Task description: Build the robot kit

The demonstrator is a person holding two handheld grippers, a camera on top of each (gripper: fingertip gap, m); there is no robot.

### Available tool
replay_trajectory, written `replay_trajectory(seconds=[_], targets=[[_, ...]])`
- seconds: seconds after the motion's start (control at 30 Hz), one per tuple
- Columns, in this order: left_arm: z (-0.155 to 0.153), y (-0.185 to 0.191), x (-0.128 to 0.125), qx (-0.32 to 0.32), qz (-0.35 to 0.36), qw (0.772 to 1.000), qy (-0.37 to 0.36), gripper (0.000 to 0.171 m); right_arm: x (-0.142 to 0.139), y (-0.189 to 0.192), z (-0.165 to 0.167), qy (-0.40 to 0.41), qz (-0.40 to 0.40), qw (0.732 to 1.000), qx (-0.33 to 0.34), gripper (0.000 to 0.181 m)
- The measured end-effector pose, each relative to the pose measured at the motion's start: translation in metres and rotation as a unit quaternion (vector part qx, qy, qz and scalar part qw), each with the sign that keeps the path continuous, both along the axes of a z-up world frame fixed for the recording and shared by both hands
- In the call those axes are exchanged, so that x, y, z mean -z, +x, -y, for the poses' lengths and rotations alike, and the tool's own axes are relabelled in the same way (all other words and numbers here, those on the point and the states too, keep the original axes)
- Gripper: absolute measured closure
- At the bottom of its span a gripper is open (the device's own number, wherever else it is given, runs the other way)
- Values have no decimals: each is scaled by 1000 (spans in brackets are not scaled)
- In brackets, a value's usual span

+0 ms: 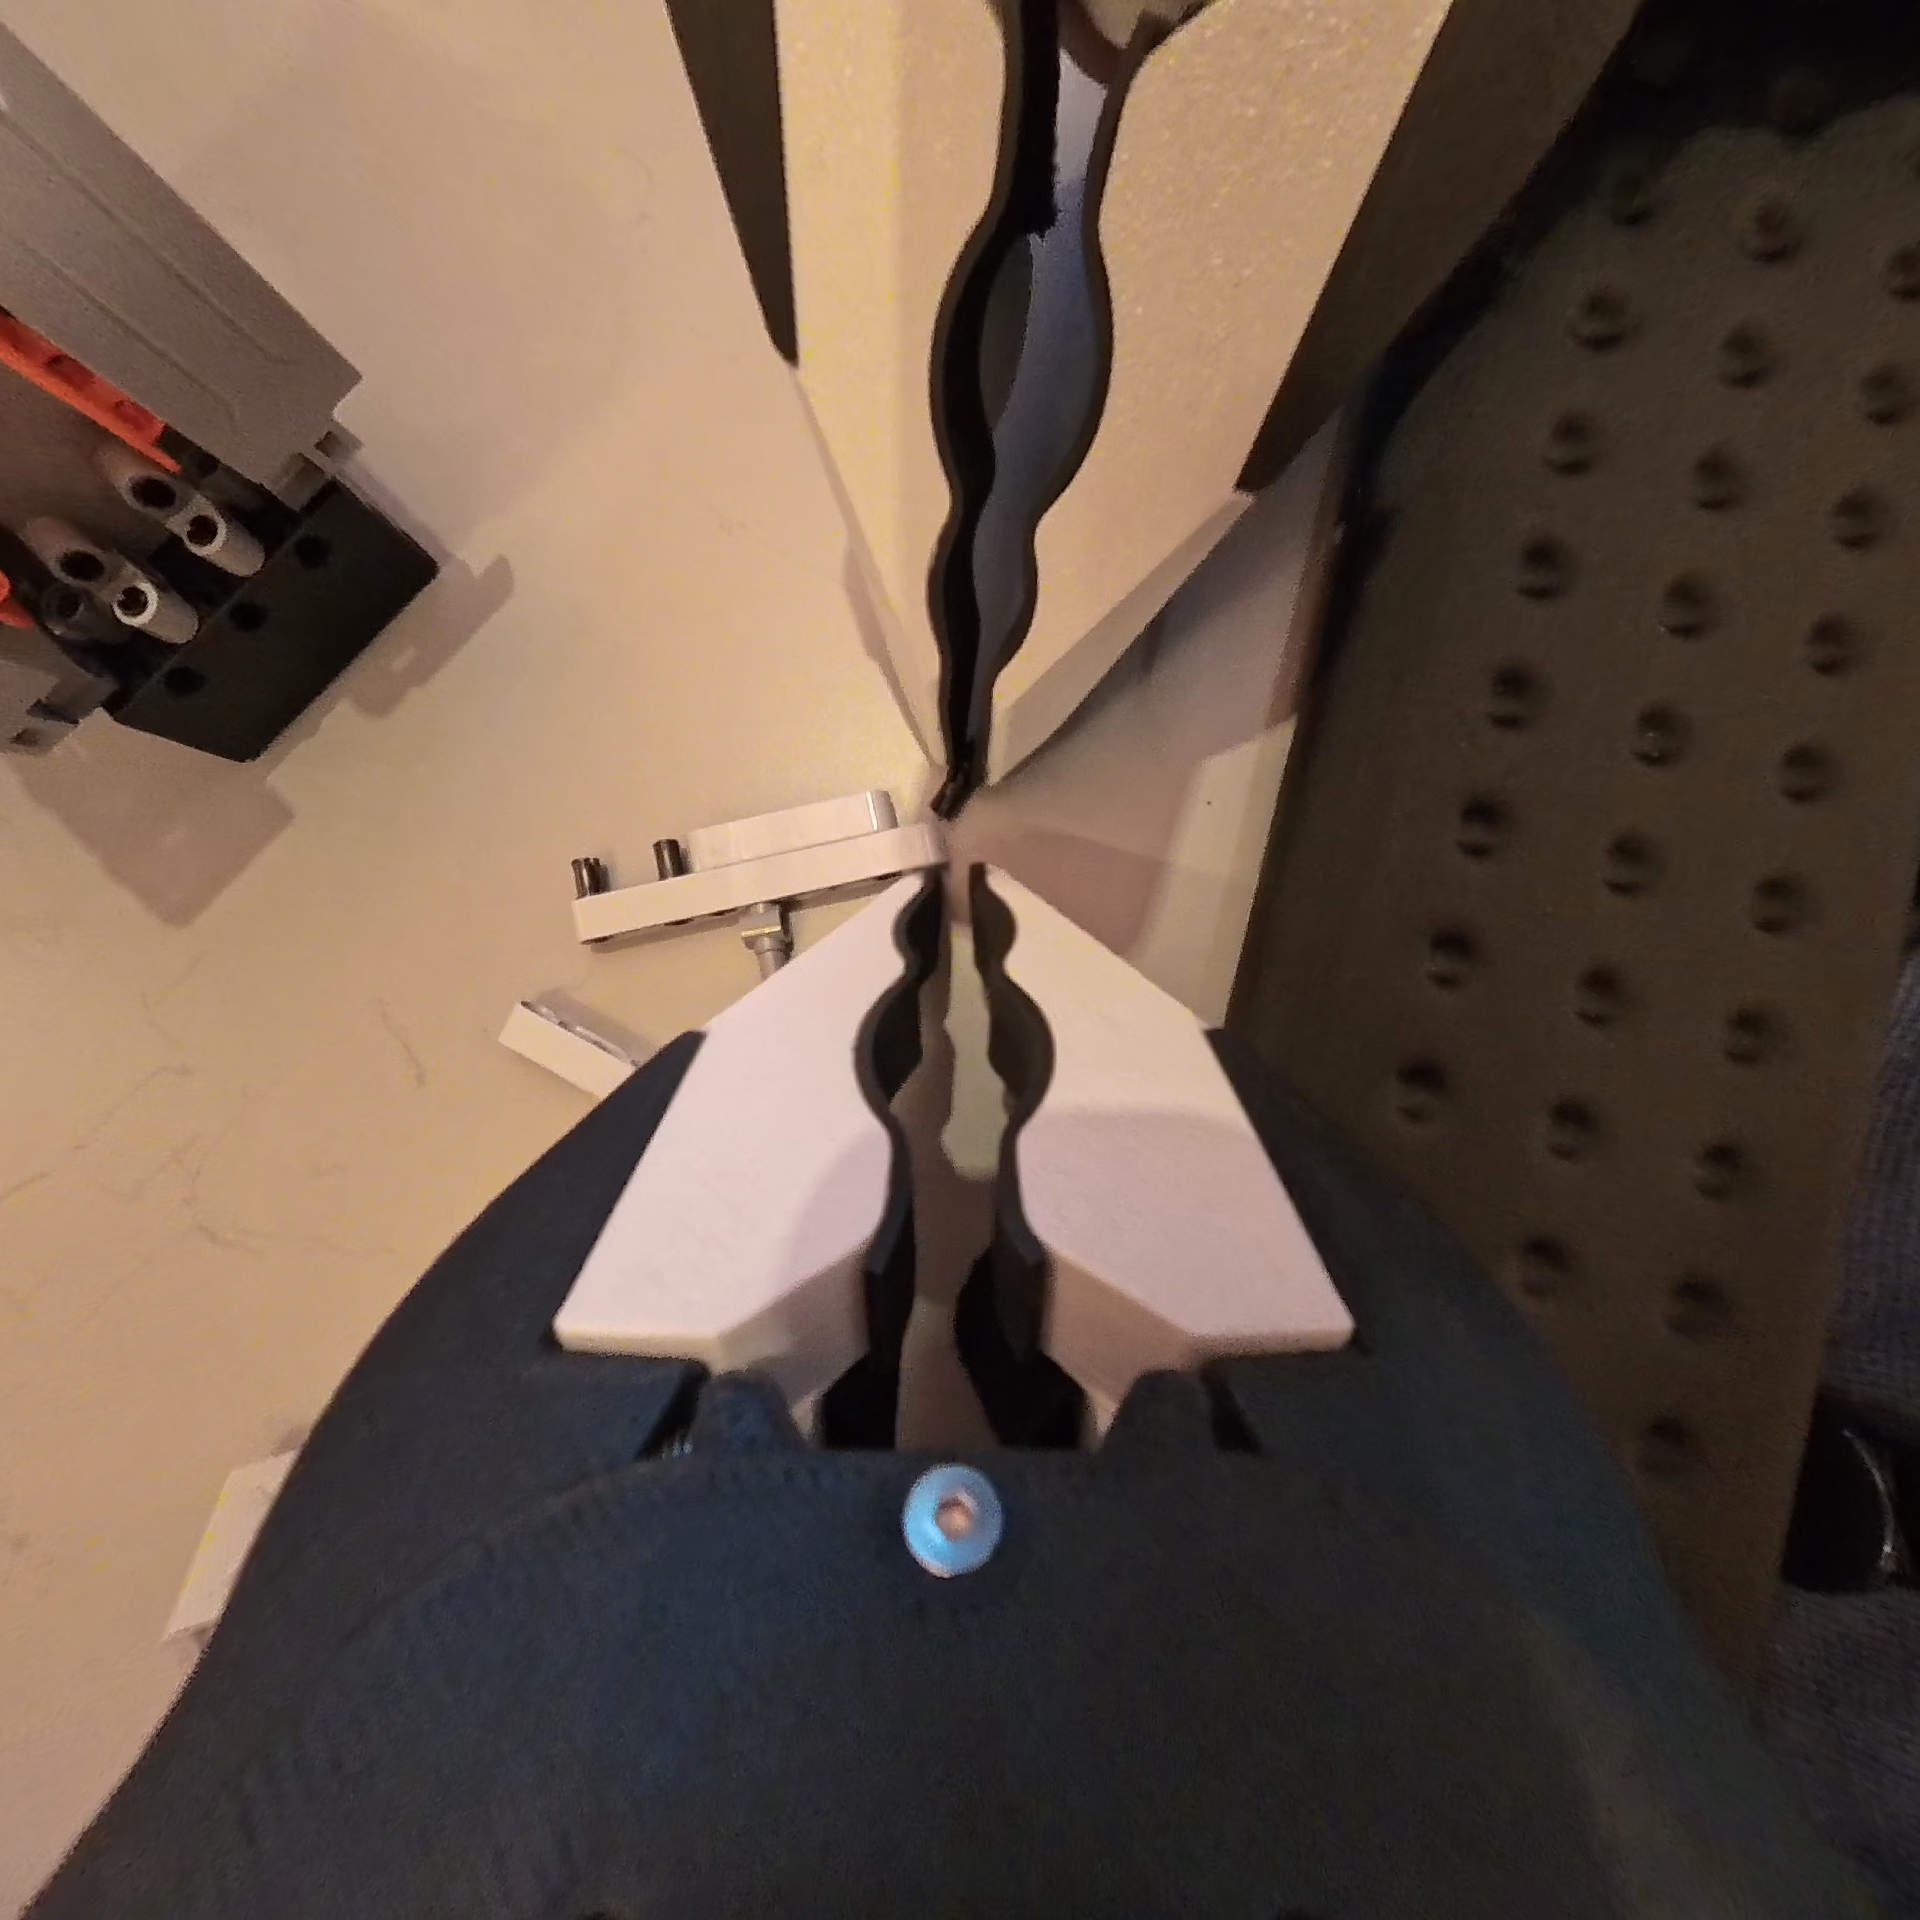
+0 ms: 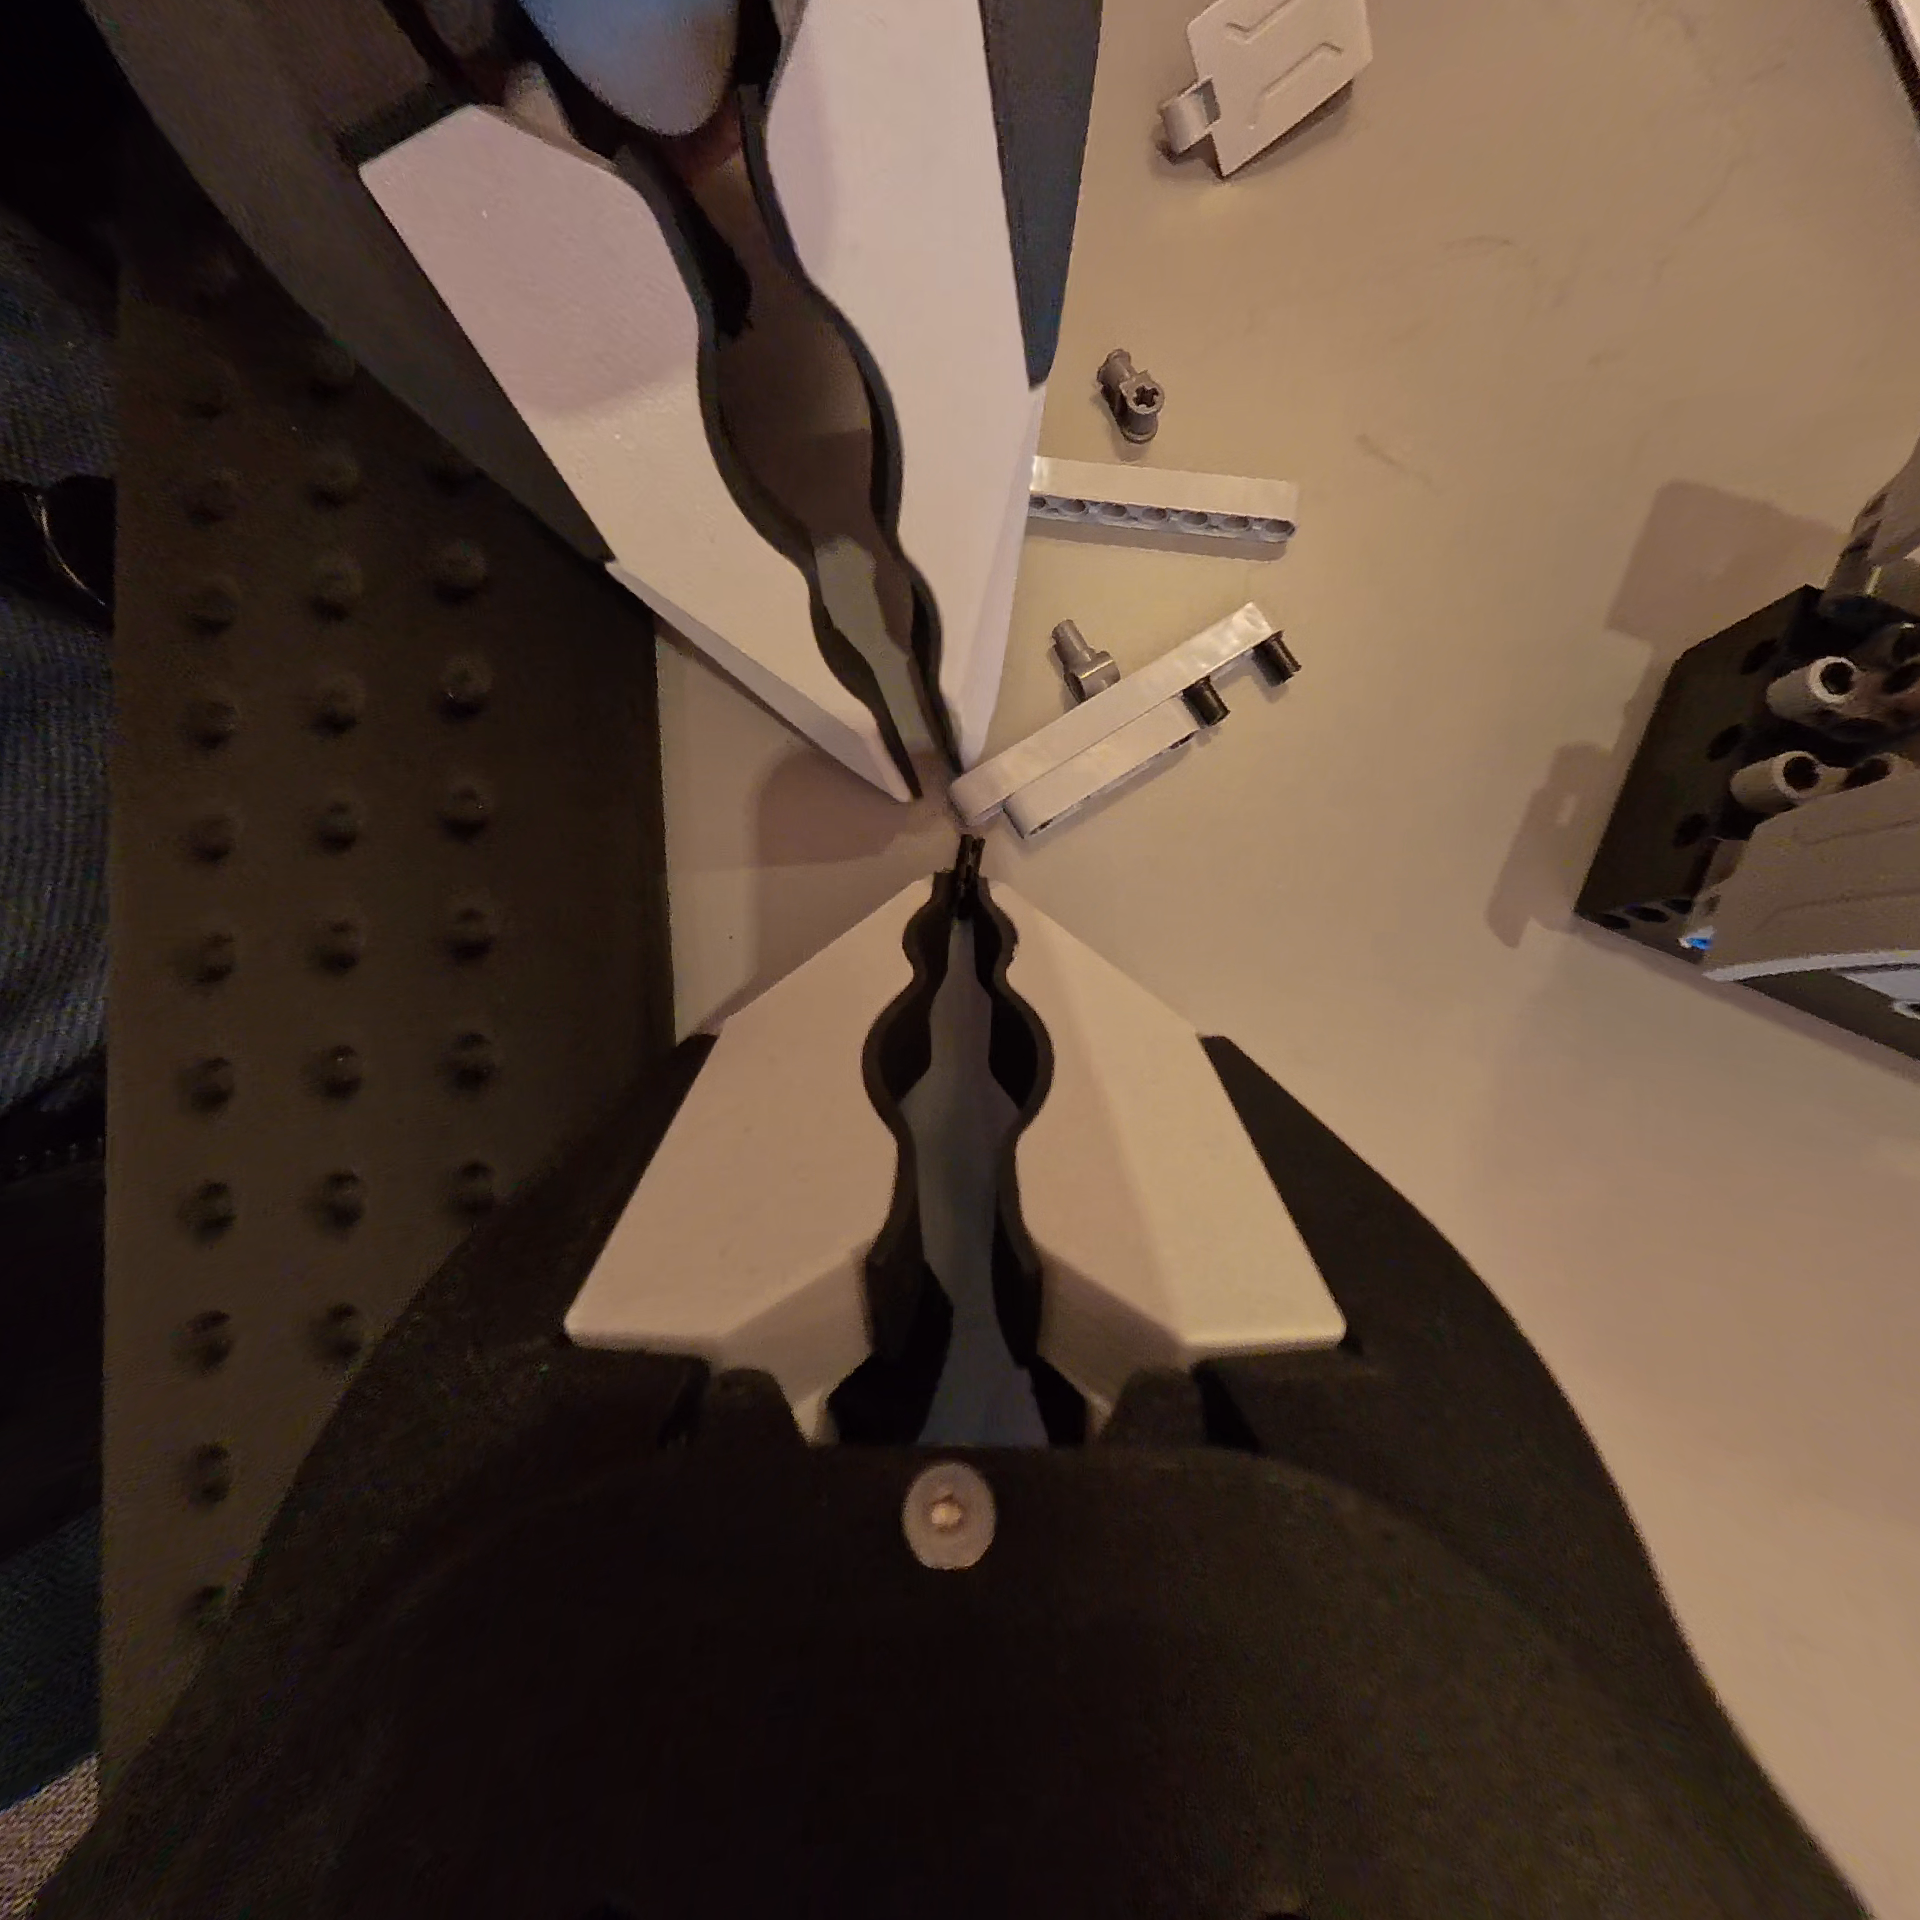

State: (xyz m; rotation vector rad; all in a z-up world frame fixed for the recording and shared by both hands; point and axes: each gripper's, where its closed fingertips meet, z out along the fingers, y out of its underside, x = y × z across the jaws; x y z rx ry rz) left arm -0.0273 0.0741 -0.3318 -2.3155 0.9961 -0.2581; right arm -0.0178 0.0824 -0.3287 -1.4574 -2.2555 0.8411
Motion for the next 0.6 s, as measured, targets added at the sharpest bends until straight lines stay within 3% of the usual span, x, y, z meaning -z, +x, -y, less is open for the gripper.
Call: replay_trajectory(seconds=[0.17, 0.33, 0.6], targets=[[-2, -7, -1, -11, 2, 1000, -7, 153, 0, -2, -3, -4, 2, 1000, -12, 181], [-5, -5, 0, -3, 2, 1000, -9, 163, 1, -8, 0, -12, 2, 999, -31, 180], [-7, -7, 0, 2, -3, 1000, -5, 164, 1, -9, 1, 5, -2, 999, -36, 181]])
